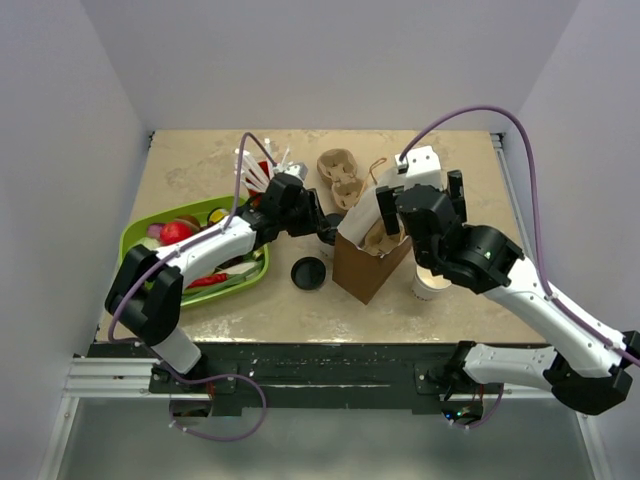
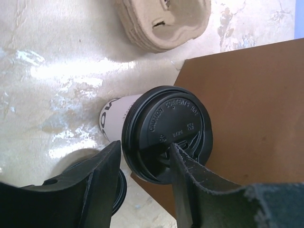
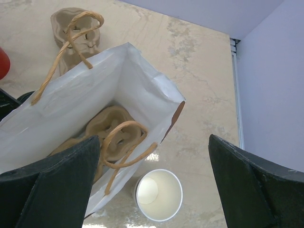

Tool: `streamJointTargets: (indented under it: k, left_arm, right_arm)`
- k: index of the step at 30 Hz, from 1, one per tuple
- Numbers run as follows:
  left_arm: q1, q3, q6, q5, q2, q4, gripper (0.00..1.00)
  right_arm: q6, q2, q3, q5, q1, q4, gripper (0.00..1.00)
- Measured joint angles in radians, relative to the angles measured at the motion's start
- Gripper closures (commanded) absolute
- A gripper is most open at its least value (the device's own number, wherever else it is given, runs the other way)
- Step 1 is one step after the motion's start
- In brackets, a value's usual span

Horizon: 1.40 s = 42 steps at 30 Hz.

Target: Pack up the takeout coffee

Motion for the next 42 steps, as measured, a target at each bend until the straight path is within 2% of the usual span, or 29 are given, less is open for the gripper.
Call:
streamJointTargets:
  k: [3, 6, 12, 17, 23, 29, 42]
  left_arm:
    - [0.0, 0.027, 0.027, -0.009, 0.006, -0.017, 0.37]
    - [0.0, 0.037, 0.033, -0.037, 0.0, -0.03, 0.31]
    - [0.0, 0.034, 0.003, -0.076, -0.041, -0.09, 0.3]
    - [-0.003, -0.035, -0.121, -0.061, -0.113, -0.069, 0.3]
    - [-0.024, -0.109, -0.278, -0.039, -0.12, -0.041, 0.33]
    - [-0.052, -0.112, -0.376, -0.068, -0.12, -0.029, 0.39]
    - [-0.084, -0.061, -0.443, -0.144, -0.05, -0.057, 0.49]
  right_arm:
    - [0.002, -0.013, -0.002, 0.0, 0.0, 0.0, 0.02]
    - [0.003, -0.026, -0.008, 0.001, -0.001, -0.001, 0.02]
    - [0.004, -0.03, -0.014, 0.006, -0.004, -0.002, 0.02]
    - [0.003, -0.03, -0.019, 0.016, -0.006, 0.0, 0.02]
    - [0.003, -0.036, -0.033, 0.025, -0.006, 0.0, 0.02]
    - [0.002, -0.072, -0.046, 0.025, -0.006, 0.001, 0.02]
    - [-0.012, -0.114, -0.064, 0.026, -0.006, 0.007, 0.02]
